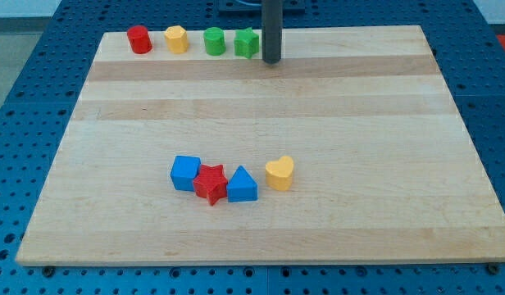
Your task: Move the blue cube towards the center of the board
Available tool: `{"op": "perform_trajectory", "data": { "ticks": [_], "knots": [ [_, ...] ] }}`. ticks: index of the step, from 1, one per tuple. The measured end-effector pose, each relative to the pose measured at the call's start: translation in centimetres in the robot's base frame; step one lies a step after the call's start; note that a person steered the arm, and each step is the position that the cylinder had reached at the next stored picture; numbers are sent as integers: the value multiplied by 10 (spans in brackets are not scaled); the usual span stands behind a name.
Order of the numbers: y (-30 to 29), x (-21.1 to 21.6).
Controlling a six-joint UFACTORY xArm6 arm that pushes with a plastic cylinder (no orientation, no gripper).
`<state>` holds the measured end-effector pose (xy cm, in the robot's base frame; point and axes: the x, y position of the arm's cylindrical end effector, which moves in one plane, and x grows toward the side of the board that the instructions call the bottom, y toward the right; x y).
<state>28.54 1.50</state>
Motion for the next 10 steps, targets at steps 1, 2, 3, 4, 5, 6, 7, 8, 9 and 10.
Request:
{"op": "perform_trajectory", "data": {
  "ticks": [1,2,3,4,5,6,7,8,9,10],
  "knots": [
    [-14,28],
    [-57,48],
    [-111,78],
    [-168,106],
    [-207,147],
    [-223,193],
    [-222,222],
    [-203,243],
    [-176,266],
    [-149,273]
  ]
}}
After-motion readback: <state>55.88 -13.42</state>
